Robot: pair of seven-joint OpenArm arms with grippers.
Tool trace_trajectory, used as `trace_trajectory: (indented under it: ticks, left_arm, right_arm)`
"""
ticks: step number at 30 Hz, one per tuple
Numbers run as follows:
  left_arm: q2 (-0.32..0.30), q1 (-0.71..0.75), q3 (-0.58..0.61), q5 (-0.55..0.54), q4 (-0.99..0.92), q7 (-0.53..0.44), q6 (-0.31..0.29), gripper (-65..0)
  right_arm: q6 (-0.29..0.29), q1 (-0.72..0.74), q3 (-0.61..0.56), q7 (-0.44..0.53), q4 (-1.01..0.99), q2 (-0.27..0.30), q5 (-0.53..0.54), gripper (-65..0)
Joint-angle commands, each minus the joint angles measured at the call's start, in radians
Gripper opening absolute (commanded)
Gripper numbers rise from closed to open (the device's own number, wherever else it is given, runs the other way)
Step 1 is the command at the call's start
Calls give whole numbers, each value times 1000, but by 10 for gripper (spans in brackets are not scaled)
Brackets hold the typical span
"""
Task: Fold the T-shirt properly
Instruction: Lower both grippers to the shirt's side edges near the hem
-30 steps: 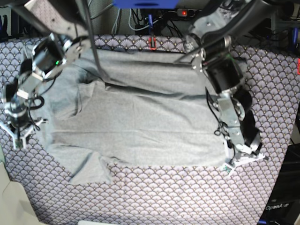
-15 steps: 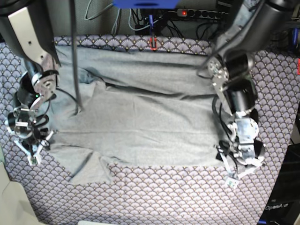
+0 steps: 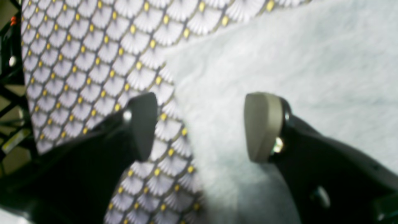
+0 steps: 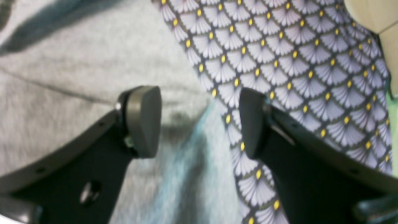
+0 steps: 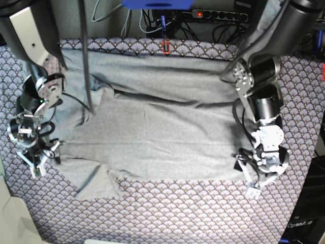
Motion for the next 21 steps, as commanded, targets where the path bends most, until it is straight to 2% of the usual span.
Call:
trace_trajectory:
  ticks: [1,4,9,12,18,21]
  left_arm:
    - [-10,-28,0,-1,22,-7,7,-221]
    - [-10,-22,0,-1,32,-6,7,-221]
    - [-18,37,0,-1,135,-4,1,-221]
    - [-18,63,0,-1,184,-4,-2,-221]
    - [-18,113,0,42,276,-4,-5,-221]
    - [-18,126,0,58,289,-6,-5,-221]
  right_arm:
    - [-4,25,0,37,11,17,16,-242]
    - [-4,19,2,38,11,17,20,-243]
    - [-4,-24,-4,37,8,38,138,-243]
    - [-4,-22,-3,37,-63,47,141,-244]
    - [-4,-18,-4,43,-233,132,143,-247]
    - [-4,-16,-6,43,-251,138,143,-252]
